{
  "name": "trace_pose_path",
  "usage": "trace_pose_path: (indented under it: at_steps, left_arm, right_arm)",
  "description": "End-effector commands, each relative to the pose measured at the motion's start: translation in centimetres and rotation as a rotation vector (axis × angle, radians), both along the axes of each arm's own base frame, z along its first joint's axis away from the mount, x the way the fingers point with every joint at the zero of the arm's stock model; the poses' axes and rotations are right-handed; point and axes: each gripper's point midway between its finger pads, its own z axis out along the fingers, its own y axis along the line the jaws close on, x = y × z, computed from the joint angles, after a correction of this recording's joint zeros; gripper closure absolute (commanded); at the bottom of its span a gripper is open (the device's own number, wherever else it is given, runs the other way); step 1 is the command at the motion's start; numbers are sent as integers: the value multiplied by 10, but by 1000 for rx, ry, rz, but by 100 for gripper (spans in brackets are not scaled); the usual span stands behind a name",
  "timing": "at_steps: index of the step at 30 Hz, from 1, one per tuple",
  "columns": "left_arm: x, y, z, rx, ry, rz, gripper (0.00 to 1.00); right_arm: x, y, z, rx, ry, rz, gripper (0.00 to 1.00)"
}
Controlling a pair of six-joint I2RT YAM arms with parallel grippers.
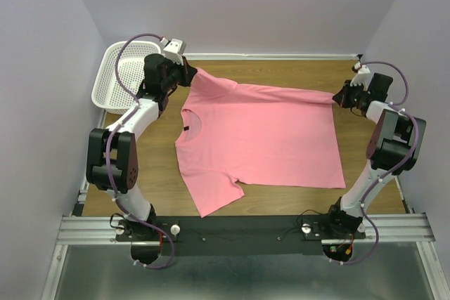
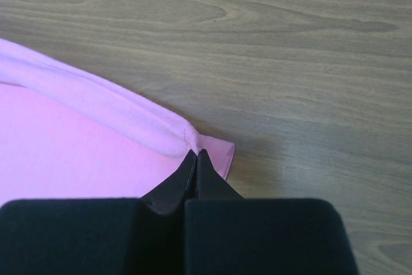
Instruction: Fold and stack the t-shirts
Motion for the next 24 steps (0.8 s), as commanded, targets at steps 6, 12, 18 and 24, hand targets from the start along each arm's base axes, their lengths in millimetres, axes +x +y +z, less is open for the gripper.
trace_pose_path:
  at_steps: [6, 12, 18, 24]
  left_arm:
    - [-10, 3, 19, 5, -54, -10, 100]
    - [-14, 4, 17, 8, -49, -6, 100]
    - [-17, 5, 16, 9, -43, -3, 100]
    - [-21, 8, 14, 14, -39, 6, 100]
  right_arm:
    - [-4, -13, 13, -32, -38, -19, 99]
    - [-8, -14, 13, -33, -38, -19, 99]
    - [-10, -15, 13, -31, -37, -21, 99]
    - [-13, -15, 13, -25, -35, -19, 99]
